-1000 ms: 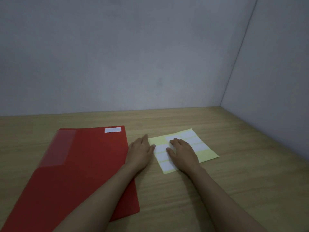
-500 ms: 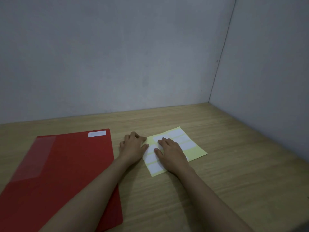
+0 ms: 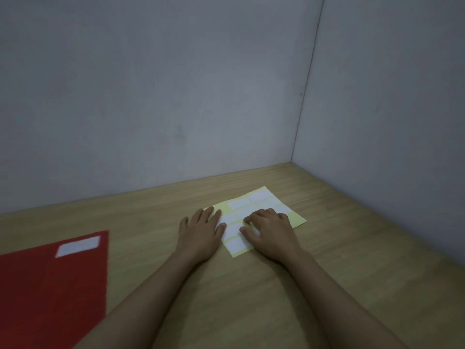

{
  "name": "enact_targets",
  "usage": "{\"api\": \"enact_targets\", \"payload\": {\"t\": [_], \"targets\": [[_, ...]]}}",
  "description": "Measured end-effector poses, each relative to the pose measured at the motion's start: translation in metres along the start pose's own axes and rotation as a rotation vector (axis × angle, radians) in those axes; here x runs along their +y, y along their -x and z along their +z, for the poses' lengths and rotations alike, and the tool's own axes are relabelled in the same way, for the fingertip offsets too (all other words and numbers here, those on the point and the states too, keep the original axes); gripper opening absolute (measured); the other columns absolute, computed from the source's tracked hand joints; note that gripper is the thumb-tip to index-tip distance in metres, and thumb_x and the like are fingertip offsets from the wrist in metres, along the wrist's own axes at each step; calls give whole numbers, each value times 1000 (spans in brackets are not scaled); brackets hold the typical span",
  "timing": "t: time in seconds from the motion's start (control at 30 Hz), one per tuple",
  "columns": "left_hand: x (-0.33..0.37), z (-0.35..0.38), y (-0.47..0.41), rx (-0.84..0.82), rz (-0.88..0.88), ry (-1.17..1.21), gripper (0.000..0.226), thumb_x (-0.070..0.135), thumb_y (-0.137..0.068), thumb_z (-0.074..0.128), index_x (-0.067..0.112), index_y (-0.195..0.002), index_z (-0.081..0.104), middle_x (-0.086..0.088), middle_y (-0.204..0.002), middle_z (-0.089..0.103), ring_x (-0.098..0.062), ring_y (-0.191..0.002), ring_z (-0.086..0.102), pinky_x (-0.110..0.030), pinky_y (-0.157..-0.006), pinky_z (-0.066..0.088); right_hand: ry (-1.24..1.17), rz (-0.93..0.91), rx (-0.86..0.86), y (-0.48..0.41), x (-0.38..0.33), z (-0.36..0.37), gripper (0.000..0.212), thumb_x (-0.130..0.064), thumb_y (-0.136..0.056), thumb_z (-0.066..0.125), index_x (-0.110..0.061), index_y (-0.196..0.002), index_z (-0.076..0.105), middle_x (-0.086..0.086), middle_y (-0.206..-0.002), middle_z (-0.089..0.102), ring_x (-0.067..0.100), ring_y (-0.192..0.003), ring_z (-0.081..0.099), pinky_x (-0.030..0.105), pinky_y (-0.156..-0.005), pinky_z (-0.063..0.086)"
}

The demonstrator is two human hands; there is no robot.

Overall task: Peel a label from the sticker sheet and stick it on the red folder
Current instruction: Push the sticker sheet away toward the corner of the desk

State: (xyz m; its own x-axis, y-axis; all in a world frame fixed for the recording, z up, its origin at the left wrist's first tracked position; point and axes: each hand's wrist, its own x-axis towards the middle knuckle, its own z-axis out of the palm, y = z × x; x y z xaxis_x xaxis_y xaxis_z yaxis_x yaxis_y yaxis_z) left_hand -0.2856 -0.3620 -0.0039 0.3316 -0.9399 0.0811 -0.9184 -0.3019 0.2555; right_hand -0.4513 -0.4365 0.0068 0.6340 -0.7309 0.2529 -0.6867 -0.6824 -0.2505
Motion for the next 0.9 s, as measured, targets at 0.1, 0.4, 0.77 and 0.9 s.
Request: {"api": "enact_targets", "payload": {"t": [0.1, 0.4, 0.77, 0.9], "targets": [[20, 9, -46, 36, 18, 56, 54, 44, -96, 20, 25, -147, 13, 3, -159, 10, -16, -145, 9, -45, -116, 9, 18, 100, -102, -25, 32, -2, 58, -58, -89, 36, -29, -138, 38, -6, -152, 34, 13, -141, 25, 45, -114, 17], [48, 31, -135, 93, 36, 42, 55, 39, -95, 24, 14, -145, 18, -6, -156, 19, -20, -143, 17, -45, -114, 13, 1, 273, -145, -117, 107, 13, 71, -64, -88, 24, -26, -147, 18, -2, -160, 11, 15, -148, 4, 55, -117, -4], [35, 9, -89, 209, -25, 366, 40, 29, -94, 41, 7, -125, 53, -13, -132, 54, -28, -122, 47, -34, -101, 36, -149, 103, 72, -97, 69, 18, 42, -34, -95, 41, -12, -129, 50, 5, -142, 48, 19, -135, 36, 42, -117, 13], [5, -18, -30, 259, -77, 373, 35, 27, -93, 44, 12, -122, 57, -10, -129, 58, -27, -118, 52, -35, -99, 41, -258, -25, 74, -66, 5, 21, 35, -28, -95, 44, -7, -120, 57, 8, -128, 59, 23, -124, 46, 37, -112, 25]]}}
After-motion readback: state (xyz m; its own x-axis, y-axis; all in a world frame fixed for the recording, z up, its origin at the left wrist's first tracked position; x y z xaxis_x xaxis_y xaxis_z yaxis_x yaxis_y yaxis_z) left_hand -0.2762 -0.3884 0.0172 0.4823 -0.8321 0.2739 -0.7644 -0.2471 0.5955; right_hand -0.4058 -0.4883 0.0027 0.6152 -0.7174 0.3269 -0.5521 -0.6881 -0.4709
